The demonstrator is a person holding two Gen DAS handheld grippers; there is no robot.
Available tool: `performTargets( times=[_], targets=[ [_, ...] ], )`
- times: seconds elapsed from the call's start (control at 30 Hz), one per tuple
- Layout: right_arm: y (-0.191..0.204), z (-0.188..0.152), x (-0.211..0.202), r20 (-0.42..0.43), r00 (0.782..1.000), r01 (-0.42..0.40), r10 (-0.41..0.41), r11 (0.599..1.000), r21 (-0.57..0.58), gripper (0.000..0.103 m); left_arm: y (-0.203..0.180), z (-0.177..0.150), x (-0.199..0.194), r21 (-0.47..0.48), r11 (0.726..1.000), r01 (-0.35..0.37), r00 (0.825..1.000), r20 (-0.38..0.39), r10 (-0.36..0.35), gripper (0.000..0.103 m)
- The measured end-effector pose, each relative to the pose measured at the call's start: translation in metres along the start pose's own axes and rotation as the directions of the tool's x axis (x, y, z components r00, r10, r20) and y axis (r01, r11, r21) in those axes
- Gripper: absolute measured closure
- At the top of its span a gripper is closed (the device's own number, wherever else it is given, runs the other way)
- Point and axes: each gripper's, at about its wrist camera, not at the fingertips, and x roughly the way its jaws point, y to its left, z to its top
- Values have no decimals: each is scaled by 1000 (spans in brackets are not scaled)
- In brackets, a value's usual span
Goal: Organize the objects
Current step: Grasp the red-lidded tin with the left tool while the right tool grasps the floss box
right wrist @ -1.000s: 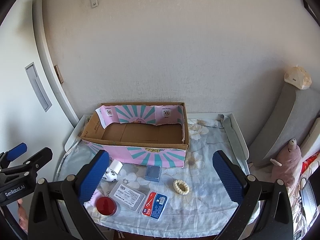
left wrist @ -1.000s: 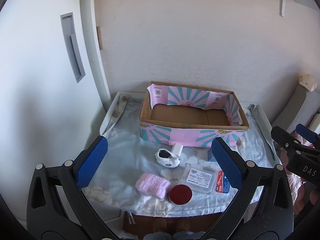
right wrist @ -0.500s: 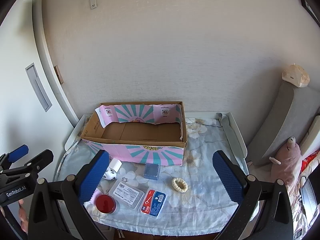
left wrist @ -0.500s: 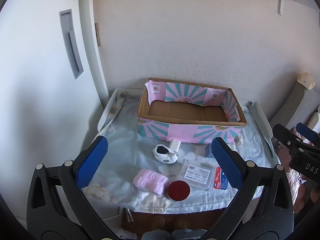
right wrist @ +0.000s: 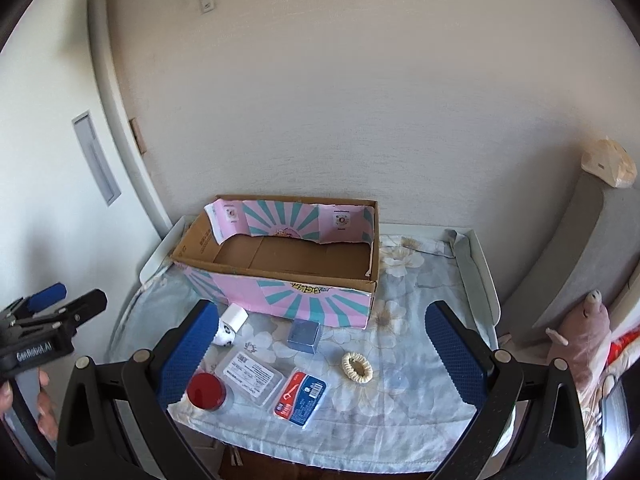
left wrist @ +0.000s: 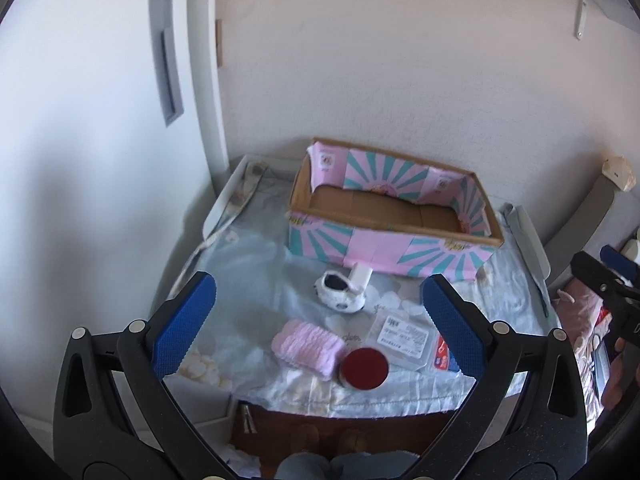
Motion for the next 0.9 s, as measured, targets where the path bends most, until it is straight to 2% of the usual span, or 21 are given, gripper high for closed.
performTargets(
  times=[0.13, 0.23, 0.4, 0.47, 0.5, 0.7, 0.77, 0.9],
  targets=[
    [-2, -12, 14, -37, 996, -79, 75, 989, -129, 0, 2, -24, 14, 4, 1000, 17, 998, -54, -17, 0],
    [-2, -25, 32, -101, 984, -164, 145, 962, -219, 0, -4, -49, 24, 14, 999, 50, 994, -95, -48, 0],
    [-2, -53, 70, -215, 943, -313, 254, 895, -318, 0, -19, -96, 45, 26, 994, 105, 987, -123, -101, 0],
    [-2, -68, 84, -255, 925, -364, 284, 856, -366, 0, -25, -116, 56, 94, 980, 173, 978, -136, -159, 1],
    [-2, -76, 90, -269, 916, -386, 298, 838, -386, 0, -27, -126, 62, 102, 978, 183, 977, -133, -169, 3],
    [-5, -112, 119, -333, 876, -472, 348, 761, -445, 1, -42, -154, 98, 157, 962, 225, 969, -139, -204, 19],
    [-3, -121, 128, -348, 870, -484, 350, 741, -466, 7, -45, -156, 105, 176, 958, 225, 970, -135, -203, 21],
    [0, -129, 141, -360, 861, -502, 360, 717, -484, 9, -49, -157, 120, 195, 954, 229, 970, -130, -206, 21]
  ],
)
